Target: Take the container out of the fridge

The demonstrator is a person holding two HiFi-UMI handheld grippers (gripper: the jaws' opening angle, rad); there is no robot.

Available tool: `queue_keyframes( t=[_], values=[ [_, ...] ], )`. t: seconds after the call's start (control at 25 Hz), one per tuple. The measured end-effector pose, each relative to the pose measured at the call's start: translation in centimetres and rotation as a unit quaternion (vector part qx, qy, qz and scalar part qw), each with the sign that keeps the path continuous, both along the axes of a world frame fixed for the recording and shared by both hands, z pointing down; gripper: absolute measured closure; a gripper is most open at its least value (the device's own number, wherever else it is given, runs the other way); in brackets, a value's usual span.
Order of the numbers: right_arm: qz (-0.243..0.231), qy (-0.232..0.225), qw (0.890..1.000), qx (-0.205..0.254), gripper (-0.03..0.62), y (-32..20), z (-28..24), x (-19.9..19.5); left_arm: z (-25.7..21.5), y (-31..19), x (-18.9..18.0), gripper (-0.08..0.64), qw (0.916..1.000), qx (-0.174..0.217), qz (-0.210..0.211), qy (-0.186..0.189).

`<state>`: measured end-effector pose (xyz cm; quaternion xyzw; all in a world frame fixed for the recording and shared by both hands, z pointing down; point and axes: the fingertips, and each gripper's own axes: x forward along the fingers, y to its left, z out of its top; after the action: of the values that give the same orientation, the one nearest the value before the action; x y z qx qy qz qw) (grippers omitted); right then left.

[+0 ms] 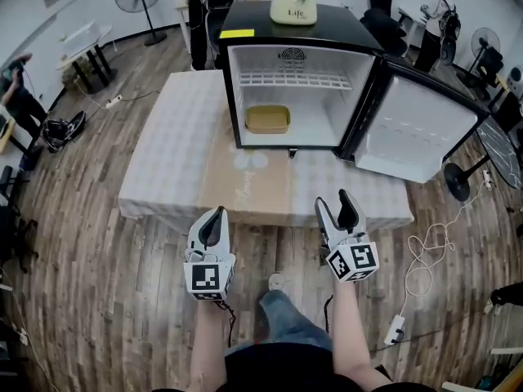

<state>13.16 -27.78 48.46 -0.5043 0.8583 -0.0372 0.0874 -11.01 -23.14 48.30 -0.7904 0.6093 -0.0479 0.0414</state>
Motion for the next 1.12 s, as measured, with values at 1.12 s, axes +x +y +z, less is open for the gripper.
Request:
queue_keyframes(
  t=[1.12],
  values=[
    [-0.151,0.212,0.964,-0.056,0.336,-23.4,2.6,-11.2,-2.5,-19.1,-3.2,0.555,0.9997,-0.012,-0.021,0.006]
  ],
)
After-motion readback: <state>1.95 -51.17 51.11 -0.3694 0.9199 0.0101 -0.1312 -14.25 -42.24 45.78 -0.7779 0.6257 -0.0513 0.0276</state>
